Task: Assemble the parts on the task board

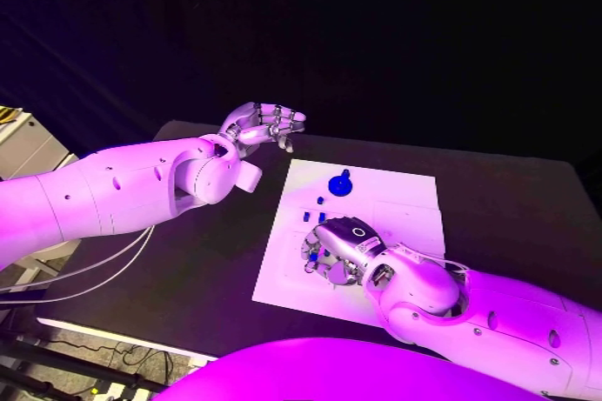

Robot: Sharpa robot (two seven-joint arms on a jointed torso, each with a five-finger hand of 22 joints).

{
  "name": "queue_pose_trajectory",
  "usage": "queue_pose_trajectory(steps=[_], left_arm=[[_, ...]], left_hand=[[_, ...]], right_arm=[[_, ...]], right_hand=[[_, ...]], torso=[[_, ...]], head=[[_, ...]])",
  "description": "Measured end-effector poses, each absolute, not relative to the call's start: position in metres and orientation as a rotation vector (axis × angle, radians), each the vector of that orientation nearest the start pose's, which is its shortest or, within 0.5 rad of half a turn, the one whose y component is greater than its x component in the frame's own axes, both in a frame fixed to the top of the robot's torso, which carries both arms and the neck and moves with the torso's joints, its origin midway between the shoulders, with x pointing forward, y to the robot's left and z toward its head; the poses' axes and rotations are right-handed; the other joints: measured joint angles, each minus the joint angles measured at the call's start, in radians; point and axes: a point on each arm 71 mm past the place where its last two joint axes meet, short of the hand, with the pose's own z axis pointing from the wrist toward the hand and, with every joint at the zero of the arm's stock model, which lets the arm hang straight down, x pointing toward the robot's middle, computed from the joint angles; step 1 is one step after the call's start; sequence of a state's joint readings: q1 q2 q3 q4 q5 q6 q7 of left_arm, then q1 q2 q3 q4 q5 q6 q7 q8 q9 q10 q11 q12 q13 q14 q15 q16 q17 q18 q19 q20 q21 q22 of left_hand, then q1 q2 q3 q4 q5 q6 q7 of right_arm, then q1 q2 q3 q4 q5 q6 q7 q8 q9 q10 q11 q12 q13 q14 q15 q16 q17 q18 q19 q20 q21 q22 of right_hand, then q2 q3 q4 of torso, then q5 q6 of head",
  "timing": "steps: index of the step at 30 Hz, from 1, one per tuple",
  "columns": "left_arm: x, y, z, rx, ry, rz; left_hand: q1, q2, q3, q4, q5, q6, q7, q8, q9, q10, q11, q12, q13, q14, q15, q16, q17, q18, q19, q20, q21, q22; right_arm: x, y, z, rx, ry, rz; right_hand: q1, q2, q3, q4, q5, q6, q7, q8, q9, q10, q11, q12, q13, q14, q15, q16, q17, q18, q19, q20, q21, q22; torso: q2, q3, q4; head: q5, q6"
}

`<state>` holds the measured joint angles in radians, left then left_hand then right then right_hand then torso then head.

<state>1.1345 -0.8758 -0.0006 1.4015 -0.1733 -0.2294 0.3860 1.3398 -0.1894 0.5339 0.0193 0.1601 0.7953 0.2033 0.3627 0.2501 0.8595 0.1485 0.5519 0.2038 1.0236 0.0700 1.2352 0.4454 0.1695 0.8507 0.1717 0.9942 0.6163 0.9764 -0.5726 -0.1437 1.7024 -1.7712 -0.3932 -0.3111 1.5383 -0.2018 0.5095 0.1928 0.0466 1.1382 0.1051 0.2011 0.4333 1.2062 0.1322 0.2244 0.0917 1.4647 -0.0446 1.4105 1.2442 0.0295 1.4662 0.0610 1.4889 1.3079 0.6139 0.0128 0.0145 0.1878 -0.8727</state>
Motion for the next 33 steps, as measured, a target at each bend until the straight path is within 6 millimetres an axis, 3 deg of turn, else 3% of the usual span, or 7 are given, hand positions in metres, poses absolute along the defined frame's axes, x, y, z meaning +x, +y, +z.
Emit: queue_pose_trajectory(steps=[33], left_arm=[[0.5006, 0.2588, -0.202, -1.0, 1.456, -1.432]], left_hand=[[0.0, 0.0, 0.0, 0.0, 0.0, 0.0, 0.0, 0.0, 0.0, 0.0, 0.0, 0.0, 0.0, 0.0, 0.0, 0.0, 0.0, 0.0, 0.0, 0.0, 0.0, 0.0]], right_arm=[[0.3459, -0.0287, -0.2751, -0.41, 1.695, 0.907]], right_hand=[[-0.006, -0.006, 0.019, -0.02, -0.005, 0.0, 0.0, 0.0, 0.001, 0.0, 0.0, -0.001, 0.0, 0.002, 0.002, 0.0, 0.0, 0.0, 0.0, 0.0, 0.0, 0.0]], torso=[[0.001, 0.0012, -0.0011]], head=[[0.017, 0.0]])
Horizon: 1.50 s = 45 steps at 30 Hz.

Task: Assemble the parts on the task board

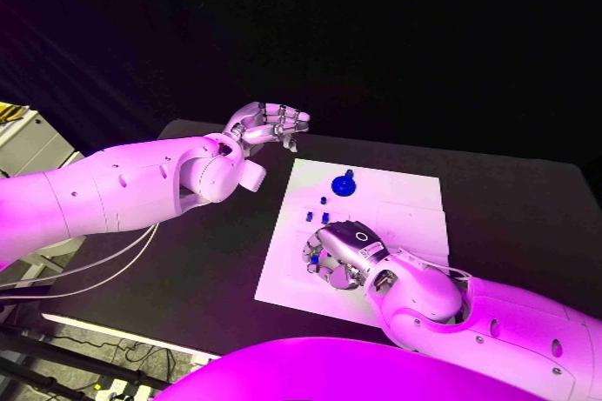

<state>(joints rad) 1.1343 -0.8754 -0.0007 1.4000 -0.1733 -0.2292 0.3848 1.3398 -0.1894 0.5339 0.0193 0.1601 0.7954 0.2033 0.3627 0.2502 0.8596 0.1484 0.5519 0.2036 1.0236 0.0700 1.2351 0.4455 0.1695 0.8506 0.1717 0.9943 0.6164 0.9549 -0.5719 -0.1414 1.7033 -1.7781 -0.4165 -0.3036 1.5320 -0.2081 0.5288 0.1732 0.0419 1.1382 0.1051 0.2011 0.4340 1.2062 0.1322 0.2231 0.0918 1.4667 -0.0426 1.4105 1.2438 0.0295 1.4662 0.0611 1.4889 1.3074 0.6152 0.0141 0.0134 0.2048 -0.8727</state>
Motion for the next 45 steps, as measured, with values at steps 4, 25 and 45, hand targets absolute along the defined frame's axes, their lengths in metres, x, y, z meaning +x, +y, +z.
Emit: queue_pose_trajectory(steps=[4, 25, 45], left_arm=[[0.5007, 0.259, -0.2021, -1.0, 1.456, -1.432], [0.5006, 0.2594, -0.2022, -1.001, 1.457, -1.43], [0.5005, 0.2598, -0.2023, -1.002, 1.459, -1.428]], left_hand=[[0.0, 0.0, 0.0, 0.0, 0.0, 0.0, 0.0, 0.0, 0.0, 0.0, 0.0, 0.0, 0.0, 0.0, 0.0, 0.0, 0.0, 0.0, 0.0, 0.0, 0.0, 0.0], [0.0, 0.0, 0.0, 0.0, 0.0, 0.0, 0.0, 0.006, -0.002, 0.0, 0.0, 0.005, 0.0, 0.0, 0.0, 0.0, -0.001, 0.0, 0.0, 0.0, 0.0, -0.001], [0.0, 0.0, 0.0, 0.0, 0.0, 0.0, 0.0, 0.006, -0.001, 0.0, 0.0, 0.005, 0.001, 0.0, 0.0, 0.0, -0.001, 0.0, 0.0, 0.0, 0.0, -0.001]], right_arm=[[0.3445, -0.0289, -0.2758, -0.41, 1.697, 0.909], [0.3463, -0.0301, -0.28, -0.411, 1.705, 0.892], [0.349, -0.0262, -0.2819, -0.449, 1.709, 0.872]], right_hand=[[0.0, 0.0, 0.0, 0.0, 0.003, 0.0, 0.0, 0.0, 0.0, 0.0, 0.0, 0.0, 0.0, 0.0, 0.0, 0.0, 0.0, 0.0, 0.0, 0.0, 0.0, 0.0], [0.0, 0.0, 0.002, -0.001, 0.004, 0.0, 0.0, 0.0, 0.001, 0.0, 0.0, 0.0, 0.0, -0.002, -0.002, 0.0, 0.0, 0.0, 0.0, 0.0, 0.0, 0.001], [-0.045, -0.027, 0.037, -0.025, 0.069, -0.039, 0.01, -0.025, -0.007, 0.0, 0.0, -0.042, 0.058, 0.0, 0.0, 0.0, -0.006, 0.0, 0.0, 0.0, -0.022, 0.0]], torso=[[0.0, -0.0002, -0.0001], [0.0, -0.0008, 0.0001], [-0.001, -0.001, -0.0005]], head=[[0.0, 0.0], [0.001, 0.0], [-0.001, 0.0]])
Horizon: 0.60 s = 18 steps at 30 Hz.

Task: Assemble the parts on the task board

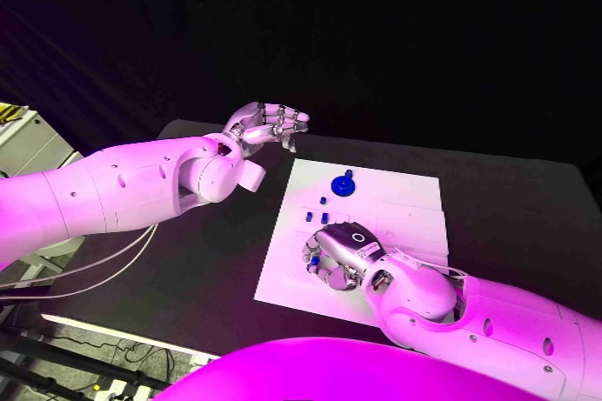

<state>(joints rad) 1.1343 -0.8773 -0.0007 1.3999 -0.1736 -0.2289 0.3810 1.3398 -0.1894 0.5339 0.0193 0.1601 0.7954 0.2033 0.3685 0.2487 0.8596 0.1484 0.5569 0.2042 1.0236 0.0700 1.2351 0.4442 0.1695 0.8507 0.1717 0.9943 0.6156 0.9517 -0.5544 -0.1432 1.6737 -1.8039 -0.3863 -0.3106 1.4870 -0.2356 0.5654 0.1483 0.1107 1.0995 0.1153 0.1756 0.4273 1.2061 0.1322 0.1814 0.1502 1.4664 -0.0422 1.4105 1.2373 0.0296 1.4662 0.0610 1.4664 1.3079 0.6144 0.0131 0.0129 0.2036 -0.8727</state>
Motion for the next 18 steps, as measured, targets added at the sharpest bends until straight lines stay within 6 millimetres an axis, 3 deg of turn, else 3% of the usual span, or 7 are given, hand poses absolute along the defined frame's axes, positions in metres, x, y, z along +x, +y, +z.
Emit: queue_pose_trajectory(steps=[1, 3, 4, 6, 11, 15, 18], left_arm=[[0.5005, 0.2598, -0.2023, -1.002, 1.459, -1.428], [0.5005, 0.2599, -0.2023, -1.002, 1.459, -1.428], [0.5005, 0.2599, -0.2023, -1.002, 1.459, -1.428], [0.5005, 0.26, -0.2023, -1.003, 1.459, -1.428], [0.5004, 0.2603, -0.2023, -1.003, 1.46, -1.427], [0.5003, 0.2606, -0.2023, -1.004, 1.46, -1.426], [0.5003, 0.2609, -0.2024, -1.004, 1.46, -1.425]], left_hand=[[0.0, 0.0, 0.0, 0.0, 0.0, 0.0, 0.0, 0.0, 0.0, 0.0, 0.0, 0.0, 0.0, 0.0, 0.0, 0.0, 0.0, 0.0, 0.0, 0.0, 0.0, 0.0], [0.0, 0.0, 0.0, 0.0, 0.0, 0.0, 0.0, 0.0, 0.0, 0.0, 0.0, 0.0, 0.0, 0.0, 0.0, 0.0, 0.0, 0.0, 0.0, 0.0, 0.0, 0.0], [0.0, 0.0, 0.0, 0.0, 0.0, 0.0, 0.0, 0.0, 0.0, 0.0, 0.0, 0.0, 0.0, 0.0, 0.0, 0.0, 0.0, 0.0, 0.0, 0.0, 0.0, 0.0], [0.0, 0.0, 0.0, 0.0, 0.0, 0.0, 0.0, 0.0, 0.0, 0.0, 0.0, 0.0, 0.0, 0.0, 0.0, 0.0, 0.0, 0.0, 0.0, 0.0, 0.0, 0.0], [0.0, 0.0, 0.0, 0.0, 0.0, 0.0, 0.0, 0.0, 0.0, 0.0, 0.0, 0.0, 0.0, 0.0, 0.0, 0.0, 0.0, 0.0, 0.0, 0.0, 0.0, 0.0], [0.0, 0.0, 0.0, 0.0, 0.0, 0.0, 0.0, 0.0, 0.0, 0.0, 0.0, 0.0, 0.0, 0.0, 0.0, 0.0, 0.0, 0.0, 0.0, 0.0, 0.0, 0.0], [0.0, 0.0, 0.0, 0.0, 0.0, 0.0, 0.0, 0.0, 0.0, 0.0, 0.0, 0.0, 0.0, 0.0, 0.0, 0.0, 0.0, 0.0, 0.0, 0.0, 0.0, 0.0]], right_arm=[[0.3493, -0.0263, -0.2821, -0.449, 1.708, 0.872], [0.3499, -0.0267, -0.2827, -0.446, 1.708, 0.871], [0.3501, -0.027, -0.283, -0.444, 1.708, 0.871], [0.3503, -0.0274, -0.2835, -0.44, 1.707, 0.871], [0.35, -0.0291, -0.2861, -0.43, 1.71, 0.87], [0.3502, -0.0296, -0.2859, -0.42, 1.706, 0.873], [0.3503, -0.0304, -0.2852, -0.412, 1.701, 0.876]], right_hand=[[-0.014, -0.008, 0.001, -0.001, 0.006, -0.009, 0.003, -0.006, -0.002, -0.001, -0.001, -0.01, 0.006, -0.001, 0.006, 0.0, -0.001, 0.0, 0.0, 0.0, -0.012, 0.0], [-0.041, -0.023, -0.005, 0.008, 0.015, -0.025, 0.007, -0.016, -0.006, 0.0, -0.023, -0.028, 0.006, 0.0, 0.013, 0.0, -0.008, 0.0, 0.0, 0.0, -0.028, 0.0], [-0.049, -0.031, -0.01, 0.012, 0.016, -0.028, 0.01, -0.017, -0.006, 0.019, -0.049, -0.036, 0.001, 0.0, 0.013, -0.002, -0.011, 0.0, -0.001, 0.002, -0.034, 0.0], [-0.063, -0.046, -0.022, 0.017, 0.016, -0.041, 0.012, -0.023, -0.008, 0.016, -0.07, -0.049, -0.003, -0.001, 0.021, -0.004, -0.016, 0.0, 0.002, 0.009, -0.063, 0.0], [-0.071, -0.054, -0.053, 0.015, 0.013, -0.065, 0.015, -0.035, -0.011, -0.054, -0.055, -0.073, -0.014, -0.001, 0.029, -0.031, -0.058, 0.0, 0.001, 0.021, -0.157, 0.0], [-0.071, -0.054, -0.057, 0.012, 0.046, -0.065, 0.015, -0.035, -0.011, -0.075, -0.05, -0.073, -0.016, 0.0, 0.035, -0.033, -0.066, 0.0, 0.002, 0.027, -0.179, 0.0], [-0.071, -0.054, -0.065, 0.012, 0.048, -0.072, 0.014, -0.038, -0.011, -0.084, -0.047, -0.073, -0.016, 0.0, 0.035, -0.04, -0.076, 0.016, 0.002, 0.027, -0.195, 0.0]], torso=[[0.0, -0.0004, 0.0001], [0.0, -0.0004, 0.0001], [0.0, -0.0005, 0.0001], [0.0, -0.0005, -0.0002], [-0.001, -0.0004, -0.0005], [-0.001, -0.0004, -0.0004], [-0.001, -0.0005, -0.0003]], head=[[0.0, 0.0], [-0.001, 0.0], [-0.001, 0.0], [-0.001, 0.0], [-0.003, 0.0], [-0.004, 0.0], [-0.006, 0.0]])
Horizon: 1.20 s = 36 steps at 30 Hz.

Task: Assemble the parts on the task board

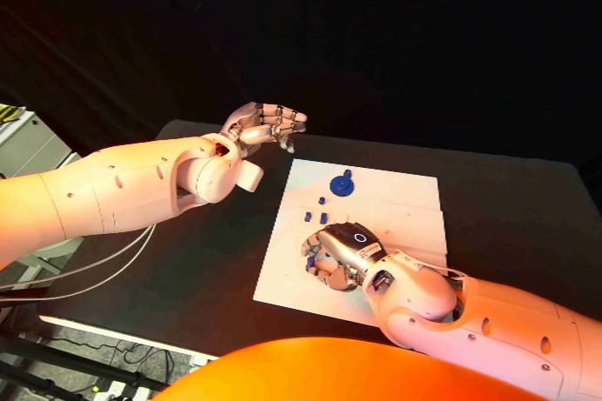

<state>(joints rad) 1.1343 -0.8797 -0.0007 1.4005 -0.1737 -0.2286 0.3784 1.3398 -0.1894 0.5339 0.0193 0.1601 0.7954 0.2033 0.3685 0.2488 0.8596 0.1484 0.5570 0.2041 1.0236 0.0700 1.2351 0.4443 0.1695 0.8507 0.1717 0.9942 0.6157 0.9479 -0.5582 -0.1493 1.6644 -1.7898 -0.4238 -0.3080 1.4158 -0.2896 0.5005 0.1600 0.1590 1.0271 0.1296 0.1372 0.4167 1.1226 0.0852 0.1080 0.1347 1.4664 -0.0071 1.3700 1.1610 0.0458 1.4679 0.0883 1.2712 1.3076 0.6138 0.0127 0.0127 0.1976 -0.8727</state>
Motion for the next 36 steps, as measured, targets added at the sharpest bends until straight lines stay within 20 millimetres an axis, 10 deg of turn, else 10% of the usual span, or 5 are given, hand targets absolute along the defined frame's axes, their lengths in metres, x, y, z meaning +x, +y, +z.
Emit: queue_pose_trajectory(steps=[6, 13, 24, 27, 36], left_arm=[[0.5, 0.262, -0.202, -1.005, 1.461, -1.424], [0.5, 0.262, -0.202, -1.006, 1.461, -1.422], [0.5, 0.264, -0.203, -1.007, 1.461, -1.418], [0.5, 0.264, -0.203, -1.007, 1.461, -1.417], [0.5, 0.264, -0.203, -1.008, 1.462, -1.418]], left_hand=[[0.0, 0.0, 0.0, 0.0, 0.0, 0.0, 0.0, 0.0, -0.001, -0.007, 0.0, 0.0, 0.0, -0.004, 0.004, 0.0, -0.001, 0.0, 0.0, 0.0, 0.0, 0.0], [0.0, 0.0, 0.0, 0.0, 0.0, 0.0, 0.0, 0.0, -0.001, -0.007, 0.0, 0.0, 0.0, -0.004, 0.004, 0.0, -0.001, 0.0, 0.0, 0.0, 0.0, 0.0], [0.0, 0.0, -0.003, 0.003, 0.0, -0.004, -0.003, 0.0, -0.001, -0.007, 0.0, 0.004, 0.0, -0.004, 0.004, 0.0, -0.001, 0.0, 0.0, 0.0, 0.0, -0.001], [0.0, 0.0, -0.003, 0.003, 0.0, -0.004, -0.004, 0.0, -0.001, -0.007, 0.0, 0.004, 0.0, -0.004, 0.004, 0.0, -0.001, 0.0, 0.0, 0.0, 0.0, -0.001], [0.0, 0.0, -0.003, 0.003, 0.0, -0.007, 0.0, 0.004, -0.002, -0.007, 0.0, 0.004, 0.0, -0.004, 0.004, 0.0, -0.001, 0.0, 0.0, 0.0, 0.0, -0.001]], right_arm=[[0.35, -0.032, -0.283, -0.391, 1.685, 0.883], [0.348, -0.042, -0.279, -0.362, 1.671, 0.888], [0.354, -0.09, -0.239, -0.262, 1.634, 0.873], [0.362, -0.114, -0.222, -0.194, 1.637, 0.853], [0.386, -0.201, -0.207, 0.151, 1.745, 0.739]], right_hand=[[0.016, 0.016, -0.151, 0.014, 0.018, -0.089, -0.008, -0.041, -0.015, -0.113, 0.015, 0.04, -0.005, -0.011, 0.022, -0.035, -0.064, 0.024, -0.008, 0.018, -0.144, 0.0], [0.104, 0.046, -0.379, 0.13, 0.003, -0.137, -0.028, -0.05, -0.018, -0.238, 0.03, 0.139, -0.014, -0.047, 0.035, -0.074, -0.158, 0.039, -0.032, 0.032, -0.305, 0.0], [0.065, 0.053, -0.41, 0.134, -0.08, -0.147, -0.019, -0.05, -0.016, -0.253, 0.026, 0.205, -0.02, -0.05, 0.032, -0.081, -0.187, 0.039, -0.032, 0.032, -0.342, 0.0], [0.06, 0.058, -0.409, 0.134, -0.08, -0.146, 0.013, -0.048, -0.016, -0.244, 0.018, 0.23, -0.023, -0.057, 0.025, -0.099, -0.213, 0.055, -0.036, 0.028, -0.372, 0.0], [-0.042, 0.124, -0.402, 0.132, 0.012, -0.066, 0.01, 0.025, -0.001, 0.061, -0.006, 0.348, 0.027, 0.0, -0.01, 0.002, -0.017, 0.03, 0.0, -0.002, -0.117, 0.0]], torso=[[0.0, 0.0001, 0.0006], [0.0, 0.0002, 0.0001], [-0.004, -0.0005, -0.004], [-0.006, -0.0004, -0.0074], [-0.015, -0.0029, -0.0202]], head=[[-0.003, 0.0], [-0.009, 0.0], [-0.02, 0.0], [-0.03, 0.0], [-0.086, 0.0]])
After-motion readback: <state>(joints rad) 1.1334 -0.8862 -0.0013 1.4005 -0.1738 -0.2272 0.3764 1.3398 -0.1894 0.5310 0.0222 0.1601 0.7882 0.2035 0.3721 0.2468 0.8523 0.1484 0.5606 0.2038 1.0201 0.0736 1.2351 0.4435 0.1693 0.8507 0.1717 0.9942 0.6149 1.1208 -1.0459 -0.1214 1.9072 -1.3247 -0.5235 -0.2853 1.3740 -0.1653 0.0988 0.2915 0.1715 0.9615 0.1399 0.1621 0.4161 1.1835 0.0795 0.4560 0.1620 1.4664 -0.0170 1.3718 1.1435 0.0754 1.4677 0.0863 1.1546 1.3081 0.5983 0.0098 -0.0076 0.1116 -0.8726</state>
